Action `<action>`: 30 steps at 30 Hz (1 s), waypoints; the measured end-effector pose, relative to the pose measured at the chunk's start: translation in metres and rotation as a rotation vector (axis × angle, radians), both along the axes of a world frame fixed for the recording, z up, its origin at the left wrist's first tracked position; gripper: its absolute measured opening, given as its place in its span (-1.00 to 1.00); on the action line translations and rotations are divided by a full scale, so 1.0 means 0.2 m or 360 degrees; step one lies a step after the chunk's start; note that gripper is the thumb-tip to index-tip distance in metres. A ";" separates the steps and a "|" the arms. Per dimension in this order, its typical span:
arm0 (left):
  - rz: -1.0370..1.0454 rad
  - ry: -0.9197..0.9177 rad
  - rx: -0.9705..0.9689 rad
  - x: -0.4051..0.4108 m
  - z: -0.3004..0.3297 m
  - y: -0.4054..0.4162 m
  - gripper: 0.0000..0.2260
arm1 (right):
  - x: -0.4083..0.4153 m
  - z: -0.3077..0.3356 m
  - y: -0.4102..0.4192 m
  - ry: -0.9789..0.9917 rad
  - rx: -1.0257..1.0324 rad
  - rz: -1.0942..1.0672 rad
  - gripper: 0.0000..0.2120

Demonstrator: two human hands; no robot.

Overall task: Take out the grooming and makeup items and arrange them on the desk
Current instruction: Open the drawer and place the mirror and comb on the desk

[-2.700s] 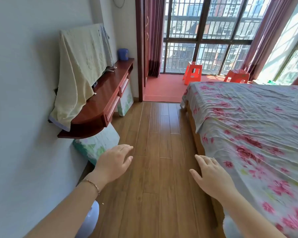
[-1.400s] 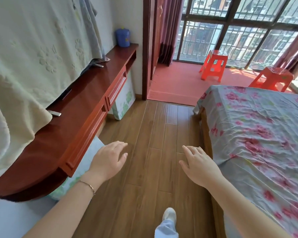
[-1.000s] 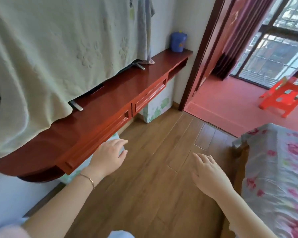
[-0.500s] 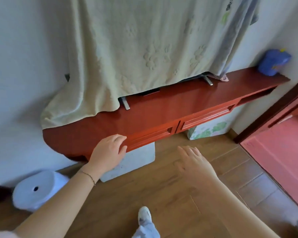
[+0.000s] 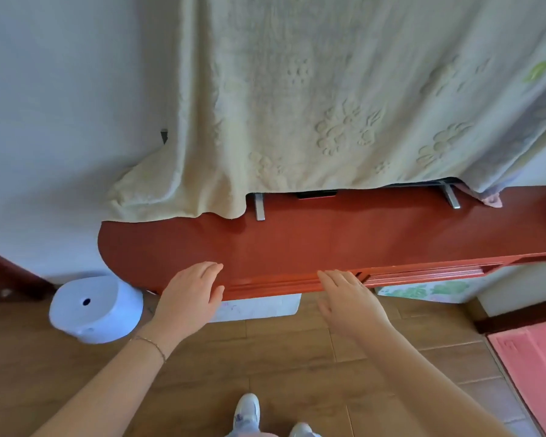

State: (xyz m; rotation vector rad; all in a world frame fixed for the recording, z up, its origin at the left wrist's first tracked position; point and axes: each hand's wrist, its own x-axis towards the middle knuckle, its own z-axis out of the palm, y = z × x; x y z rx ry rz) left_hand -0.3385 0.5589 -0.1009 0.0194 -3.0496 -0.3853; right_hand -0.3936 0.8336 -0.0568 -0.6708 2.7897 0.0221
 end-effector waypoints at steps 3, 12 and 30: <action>0.0080 -0.0031 -0.0053 0.02 -0.02 0.01 -0.66 | -0.08 -0.04 0.00 0.0025 -0.0019 0.0111 -0.49; 0.0760 -0.0230 0.0717 0.08 -0.08 0.23 -0.72 | -0.23 -0.24 0.00 -0.0770 -0.0691 -0.0197 -0.59; 0.2184 -0.0305 0.3252 -0.17 -0.92 0.28 -0.55 | -0.42 -1.17 -0.08 -0.1691 -0.2283 -0.2525 -0.82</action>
